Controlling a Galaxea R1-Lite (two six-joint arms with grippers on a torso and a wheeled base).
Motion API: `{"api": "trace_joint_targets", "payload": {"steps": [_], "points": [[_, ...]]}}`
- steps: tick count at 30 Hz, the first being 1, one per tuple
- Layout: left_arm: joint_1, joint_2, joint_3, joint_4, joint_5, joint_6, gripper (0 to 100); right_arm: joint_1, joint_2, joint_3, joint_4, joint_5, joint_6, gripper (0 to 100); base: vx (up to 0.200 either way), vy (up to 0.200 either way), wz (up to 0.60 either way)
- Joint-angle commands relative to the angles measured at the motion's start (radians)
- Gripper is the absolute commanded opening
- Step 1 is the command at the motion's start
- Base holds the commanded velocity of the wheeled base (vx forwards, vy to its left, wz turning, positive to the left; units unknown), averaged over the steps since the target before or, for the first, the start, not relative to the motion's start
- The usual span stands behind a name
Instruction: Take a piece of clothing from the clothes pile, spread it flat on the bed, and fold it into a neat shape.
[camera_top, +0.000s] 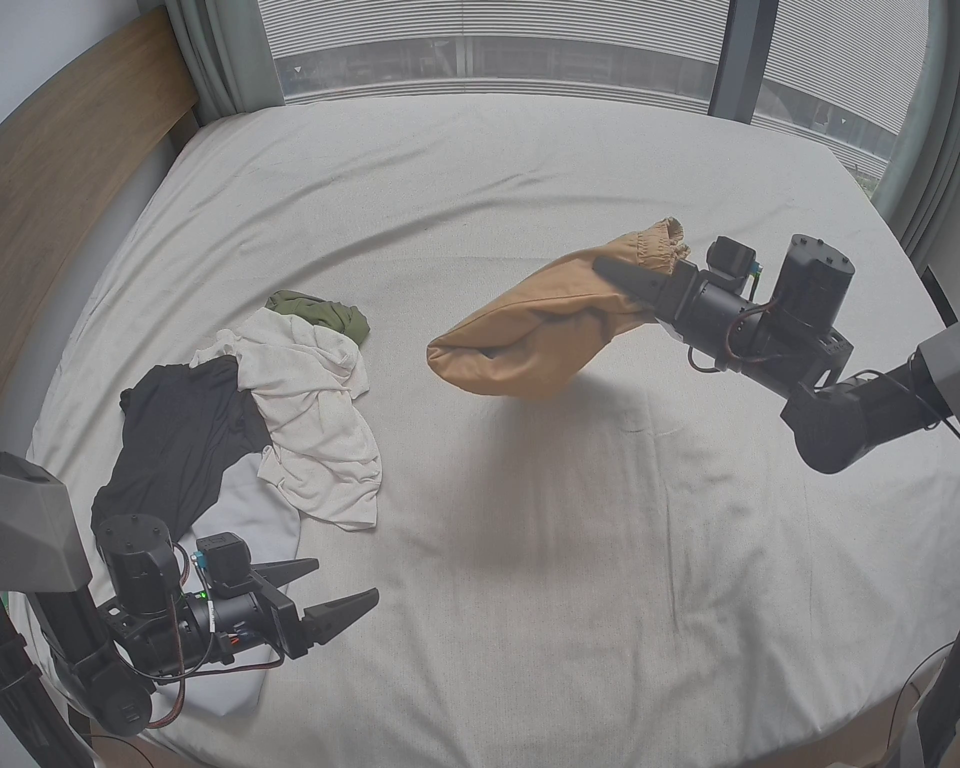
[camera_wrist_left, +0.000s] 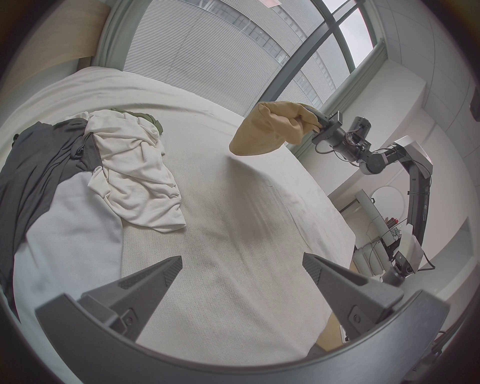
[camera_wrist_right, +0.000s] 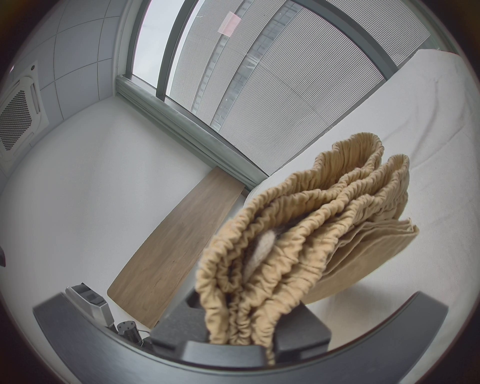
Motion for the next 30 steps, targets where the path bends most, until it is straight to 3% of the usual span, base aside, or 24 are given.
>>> {"api": "trace_joint_targets", "payload": {"steps": [1, 12, 17, 27, 30], "points": [[0.0, 0.015, 0.004, -0.001, -0.005, -0.001, 100, -0.015, 0.103, -0.152, 0.066, -0.001, 0.002, 0, 0.0, 0.0, 0.0], [0.0, 0.016, 0.008, -0.001, -0.005, -0.001, 100, -0.014, 0.21, -0.37, 0.161, -0.015, 0.004, 0, 0.0, 0.0, 0.0], [0.0, 0.018, 0.01, -0.001, -0.008, -0.001, 100, -0.014, 0.296, -0.394, 0.148, -0.075, -0.005, 0, 0.0, 0.0, 0.0], [0.0, 0.021, 0.016, -0.001, -0.015, -0.001, 100, -0.017, 0.261, -0.162, 0.109, -0.076, -0.047, 0, 0.0, 0.0, 0.0], [0.002, 0.021, 0.016, -0.002, -0.015, -0.001, 100, -0.02, 0.25, -0.027, 0.016, -0.076, -0.065, 0, 0.0, 0.0, 0.0]]}}
